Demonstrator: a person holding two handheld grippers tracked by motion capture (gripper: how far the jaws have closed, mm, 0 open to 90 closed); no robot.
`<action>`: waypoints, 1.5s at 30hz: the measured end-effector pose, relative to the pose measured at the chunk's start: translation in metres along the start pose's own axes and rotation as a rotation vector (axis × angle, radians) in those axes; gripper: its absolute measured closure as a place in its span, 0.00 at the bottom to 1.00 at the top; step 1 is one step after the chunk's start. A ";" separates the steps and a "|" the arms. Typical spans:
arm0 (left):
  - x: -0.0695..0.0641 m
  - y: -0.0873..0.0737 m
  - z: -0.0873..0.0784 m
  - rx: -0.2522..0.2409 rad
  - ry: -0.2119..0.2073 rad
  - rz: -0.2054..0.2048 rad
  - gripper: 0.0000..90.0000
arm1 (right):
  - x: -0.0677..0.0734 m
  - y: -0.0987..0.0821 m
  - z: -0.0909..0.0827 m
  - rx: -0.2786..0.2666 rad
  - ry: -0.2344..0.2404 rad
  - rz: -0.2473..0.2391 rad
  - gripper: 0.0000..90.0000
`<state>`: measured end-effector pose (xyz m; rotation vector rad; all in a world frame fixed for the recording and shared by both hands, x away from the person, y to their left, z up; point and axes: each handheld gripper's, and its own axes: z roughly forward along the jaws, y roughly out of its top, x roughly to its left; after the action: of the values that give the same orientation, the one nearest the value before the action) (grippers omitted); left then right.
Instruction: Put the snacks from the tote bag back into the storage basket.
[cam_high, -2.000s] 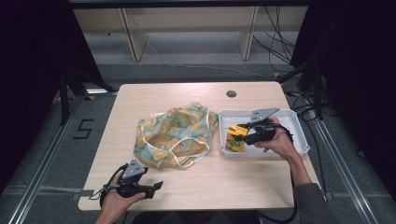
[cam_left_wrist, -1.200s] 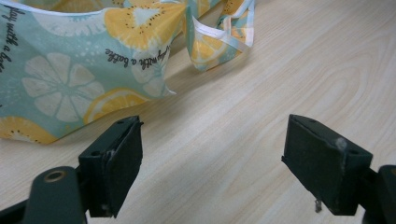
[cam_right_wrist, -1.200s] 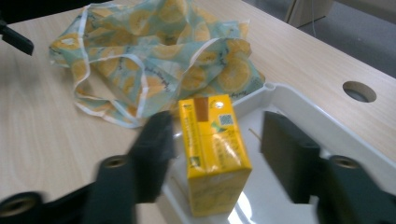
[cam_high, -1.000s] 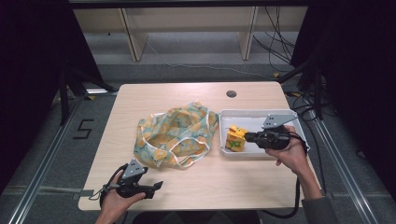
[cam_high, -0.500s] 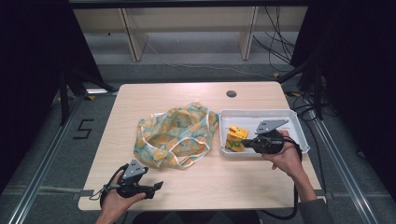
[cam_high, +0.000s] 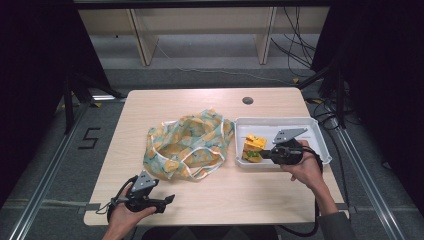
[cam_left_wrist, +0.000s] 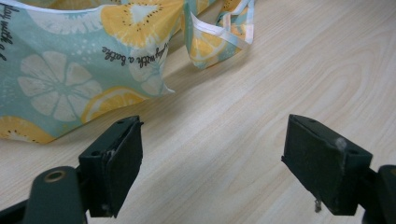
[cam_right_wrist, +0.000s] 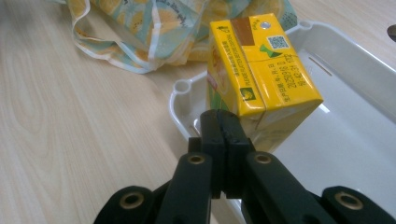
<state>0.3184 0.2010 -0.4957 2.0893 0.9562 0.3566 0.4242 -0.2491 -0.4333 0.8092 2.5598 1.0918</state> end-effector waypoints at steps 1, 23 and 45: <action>0.000 0.000 0.000 -0.004 0.003 -0.001 0.22 | -0.002 -0.001 0.000 0.000 -0.001 -0.009 1.00; 0.000 0.000 0.001 -0.003 0.002 0.014 0.22 | -0.013 -0.009 0.001 -0.006 -0.019 0.015 1.00; 0.001 0.001 0.000 -0.005 0.001 -0.007 0.22 | 0.016 -0.006 -0.012 -0.160 -0.010 0.045 0.67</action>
<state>0.3194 0.2012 -0.4946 2.0803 0.9625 0.3566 0.4040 -0.2507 -0.4293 0.8327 2.4195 1.2840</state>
